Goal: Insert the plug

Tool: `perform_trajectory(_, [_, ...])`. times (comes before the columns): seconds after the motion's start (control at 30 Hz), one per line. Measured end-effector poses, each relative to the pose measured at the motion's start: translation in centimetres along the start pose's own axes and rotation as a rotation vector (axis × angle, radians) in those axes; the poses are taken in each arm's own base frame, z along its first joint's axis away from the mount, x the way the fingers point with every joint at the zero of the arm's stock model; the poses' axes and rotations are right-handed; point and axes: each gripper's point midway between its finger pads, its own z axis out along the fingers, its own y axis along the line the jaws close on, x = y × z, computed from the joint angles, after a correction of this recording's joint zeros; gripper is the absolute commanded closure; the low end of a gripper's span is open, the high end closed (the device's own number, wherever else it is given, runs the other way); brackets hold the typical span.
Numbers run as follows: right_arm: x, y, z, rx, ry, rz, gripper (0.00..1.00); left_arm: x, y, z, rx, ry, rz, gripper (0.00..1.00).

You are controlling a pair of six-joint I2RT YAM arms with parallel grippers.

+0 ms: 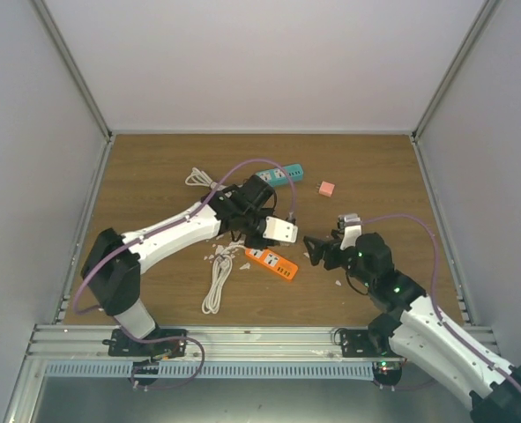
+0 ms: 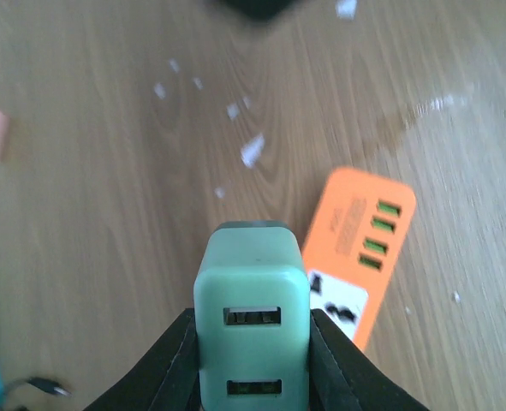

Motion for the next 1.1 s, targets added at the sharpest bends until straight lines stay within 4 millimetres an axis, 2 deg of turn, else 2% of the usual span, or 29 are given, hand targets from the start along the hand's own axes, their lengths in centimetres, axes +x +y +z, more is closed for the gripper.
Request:
perform_trajectory(0.1, [0.3,1.6,-0.3,-0.100,-0.006,-0.029,0.06,2.9,-1.2,1.0,0.043,0.089,-0.027,1.00])
perform_trajectory(0.23, [0.6,3.8,-1.4,-0.258,-0.048,-0.066,0.05,4.5,-2.6,-0.2,0.033,0.121,-0.027,1.00])
perform_trajectory(0.3, [0.7,4.9,-1.8,-0.340,-0.093,-0.088,0.07,4.1,-2.7,-1.7,0.000,0.106,-0.012,1.00])
perform_trajectory(0.37, [1.3,5.7,-2.0,-0.407,-0.127,-0.121,0.18,3.4,-2.4,-3.0,-0.039,0.081,0.007,1.00])
perform_trajectory(0.47, [3.2,6.5,-1.7,-0.457,-0.107,-0.187,0.18,2.7,-1.9,-3.9,-0.086,0.051,0.026,1.00])
perform_trajectory(0.6, [3.4,8.6,-1.6,-0.500,-0.114,-0.293,0.14,3.1,-2.3,-3.6,-0.087,0.052,0.026,1.00])
perform_trajectory(0.77, [3.3,10.8,-1.9,-0.538,-0.166,-0.430,0.17,3.7,-3.4,-3.4,-0.070,0.050,0.034,1.00])
perform_trajectory(0.9, [3.1,11.4,-0.6,-0.501,-0.154,-0.524,0.20,2.9,-3.6,-4.4,-0.094,0.011,0.066,1.00])
perform_trajectory(1.1, [4.4,12.7,1.2,-0.487,-0.094,-0.679,0.21,1.1,-4.0,-5.7,-0.119,-0.049,0.122,1.00])
